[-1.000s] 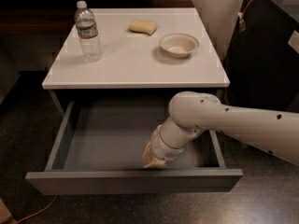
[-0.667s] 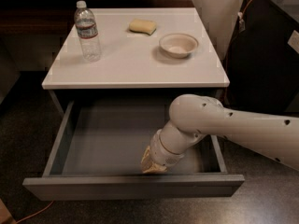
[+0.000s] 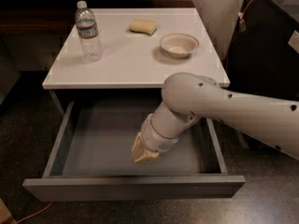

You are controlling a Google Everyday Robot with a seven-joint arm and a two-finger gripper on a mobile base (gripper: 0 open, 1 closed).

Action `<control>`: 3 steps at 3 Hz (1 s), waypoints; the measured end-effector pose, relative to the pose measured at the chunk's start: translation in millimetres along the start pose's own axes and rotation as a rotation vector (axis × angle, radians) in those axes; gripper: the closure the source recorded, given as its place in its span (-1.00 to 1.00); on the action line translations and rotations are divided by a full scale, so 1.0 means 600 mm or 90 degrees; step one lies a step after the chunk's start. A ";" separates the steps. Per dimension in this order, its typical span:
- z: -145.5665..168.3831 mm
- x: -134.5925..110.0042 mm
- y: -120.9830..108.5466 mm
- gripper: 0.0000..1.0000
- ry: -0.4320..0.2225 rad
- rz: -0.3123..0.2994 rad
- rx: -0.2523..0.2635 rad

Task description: Place water bottle into top drawer

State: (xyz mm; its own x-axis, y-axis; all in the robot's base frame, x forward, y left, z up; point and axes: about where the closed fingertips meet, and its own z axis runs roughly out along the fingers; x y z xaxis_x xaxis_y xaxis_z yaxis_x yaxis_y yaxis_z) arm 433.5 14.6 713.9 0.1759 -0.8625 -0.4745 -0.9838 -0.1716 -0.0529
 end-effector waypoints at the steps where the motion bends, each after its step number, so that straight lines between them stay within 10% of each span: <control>1: -0.036 -0.048 -0.016 0.77 0.005 -0.032 0.012; 3: -0.102 -0.114 -0.062 -0.32 -0.031 -0.004 0.014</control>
Offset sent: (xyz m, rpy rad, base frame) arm 0.0240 0.0399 0.0884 0.0400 -0.0286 0.0327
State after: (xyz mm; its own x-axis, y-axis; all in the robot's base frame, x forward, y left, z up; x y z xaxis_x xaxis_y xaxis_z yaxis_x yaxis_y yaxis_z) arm 460.3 50.9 802.4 0.1813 -0.8368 -0.5166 -0.9832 -0.1664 -0.0755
